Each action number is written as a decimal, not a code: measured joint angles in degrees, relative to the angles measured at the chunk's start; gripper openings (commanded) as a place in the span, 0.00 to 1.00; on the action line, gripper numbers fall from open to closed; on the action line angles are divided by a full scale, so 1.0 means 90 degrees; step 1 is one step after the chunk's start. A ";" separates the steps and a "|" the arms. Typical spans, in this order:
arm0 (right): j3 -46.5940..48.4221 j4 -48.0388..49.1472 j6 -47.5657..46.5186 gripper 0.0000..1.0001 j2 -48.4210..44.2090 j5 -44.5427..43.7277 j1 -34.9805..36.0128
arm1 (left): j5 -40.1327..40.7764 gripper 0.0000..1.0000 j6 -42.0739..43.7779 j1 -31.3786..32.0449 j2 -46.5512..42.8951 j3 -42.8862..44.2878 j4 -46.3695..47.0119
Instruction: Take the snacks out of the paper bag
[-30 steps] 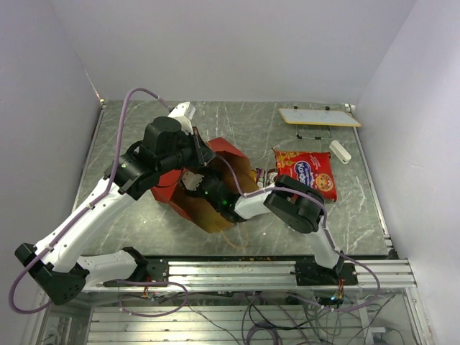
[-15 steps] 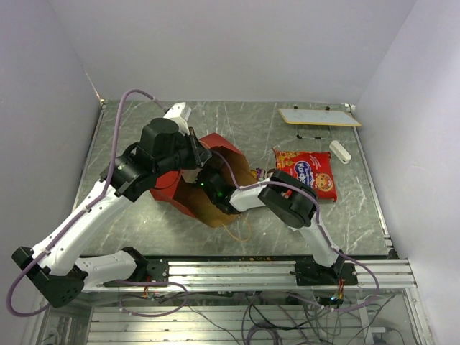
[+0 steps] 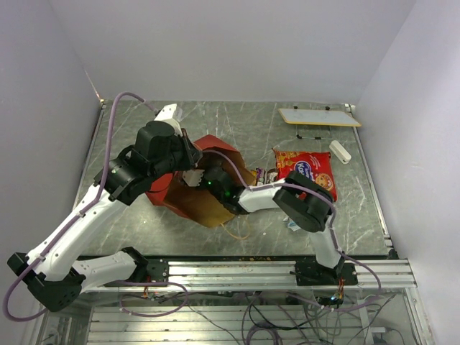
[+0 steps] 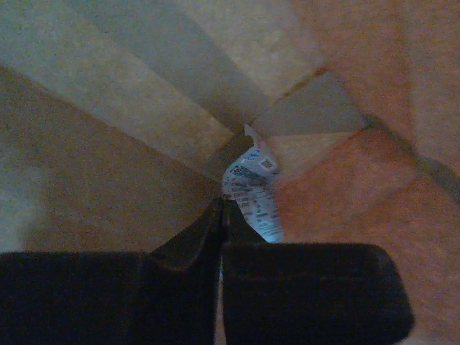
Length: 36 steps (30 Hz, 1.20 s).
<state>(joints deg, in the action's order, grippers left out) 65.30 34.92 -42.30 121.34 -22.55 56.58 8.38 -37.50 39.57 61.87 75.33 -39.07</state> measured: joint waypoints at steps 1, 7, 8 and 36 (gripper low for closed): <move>-0.0148 0.0017 -0.0049 0.00 -0.0185 0.0148 0.0000 | 0.0029 0.07 0.0000 -0.0002 -0.0005 0.0000 -0.0005; -0.0884 0.0075 -0.0206 0.00 -0.1209 0.1141 0.0005 | 0.0097 0.07 -0.0002 -0.0015 -0.0005 0.0000 -0.0027; -0.0998 0.0068 -0.0206 0.00 -0.1343 0.1309 0.0012 | 0.0100 0.07 -0.0002 -0.0015 -0.0005 0.0000 -0.0027; -0.1882 -0.2659 0.1338 0.00 -0.6011 0.3024 0.0138 | 0.0202 0.07 -0.0129 -0.0158 0.0202 0.0129 -0.0126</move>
<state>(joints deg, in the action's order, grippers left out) 48.36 10.98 -30.26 67.24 4.67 57.82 10.20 -38.65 38.15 63.68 76.49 -40.21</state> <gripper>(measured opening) 0.006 0.075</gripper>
